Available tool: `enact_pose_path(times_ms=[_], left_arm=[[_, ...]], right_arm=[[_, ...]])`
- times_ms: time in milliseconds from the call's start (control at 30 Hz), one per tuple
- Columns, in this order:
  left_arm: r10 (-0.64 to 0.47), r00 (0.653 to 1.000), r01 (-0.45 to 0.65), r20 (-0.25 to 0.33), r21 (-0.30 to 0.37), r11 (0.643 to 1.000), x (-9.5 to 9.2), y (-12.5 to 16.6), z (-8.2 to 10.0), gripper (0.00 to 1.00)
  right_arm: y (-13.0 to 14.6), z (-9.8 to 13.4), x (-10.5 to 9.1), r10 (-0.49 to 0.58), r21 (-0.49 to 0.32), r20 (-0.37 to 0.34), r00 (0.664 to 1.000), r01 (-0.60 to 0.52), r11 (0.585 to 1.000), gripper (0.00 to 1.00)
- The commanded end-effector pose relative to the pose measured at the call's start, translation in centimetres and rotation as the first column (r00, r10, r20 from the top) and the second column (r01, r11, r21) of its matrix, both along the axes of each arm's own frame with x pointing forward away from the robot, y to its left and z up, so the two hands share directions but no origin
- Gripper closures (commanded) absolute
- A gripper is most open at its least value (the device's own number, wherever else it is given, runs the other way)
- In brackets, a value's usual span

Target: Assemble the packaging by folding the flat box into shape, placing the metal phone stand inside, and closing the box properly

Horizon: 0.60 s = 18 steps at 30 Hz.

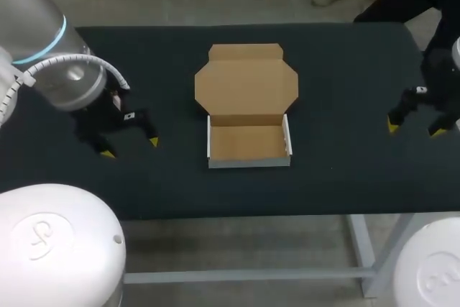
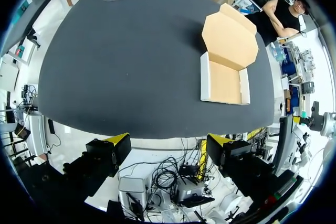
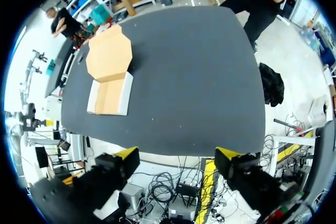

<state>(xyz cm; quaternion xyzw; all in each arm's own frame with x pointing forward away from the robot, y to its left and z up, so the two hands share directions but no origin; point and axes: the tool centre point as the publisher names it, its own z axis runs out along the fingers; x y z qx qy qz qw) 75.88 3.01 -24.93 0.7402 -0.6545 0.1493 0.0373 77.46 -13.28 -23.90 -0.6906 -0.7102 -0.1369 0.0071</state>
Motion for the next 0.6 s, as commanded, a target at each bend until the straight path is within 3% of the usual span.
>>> enact_pose_path(times_ms=[33, 233, 600], left_arm=[[-0.003, 0.999, 0.004, -0.035, 0.019, 1.000, 2.1, 0.0, -1.4, 0.00], [-0.008, 0.999, 0.011, -0.049, 0.063, 0.998, 3.7, 1.2, -2.7, 0.00], [-0.017, 0.997, 0.022, -0.077, 0.070, 0.997, 7.3, 5.1, -5.3, 0.00]], right_arm=[[0.0, 0.2, 0.0, 0.000, -0.003, -0.004, 1.000, 0.000, 1.000, 0.00], [0.0, 0.2, 0.0, 0.000, -0.003, -0.004, 1.000, 0.000, 1.000, 0.00], [0.0, 0.2, 0.0, 0.000, -0.003, -0.004, 1.000, 0.000, 1.000, 0.00]])
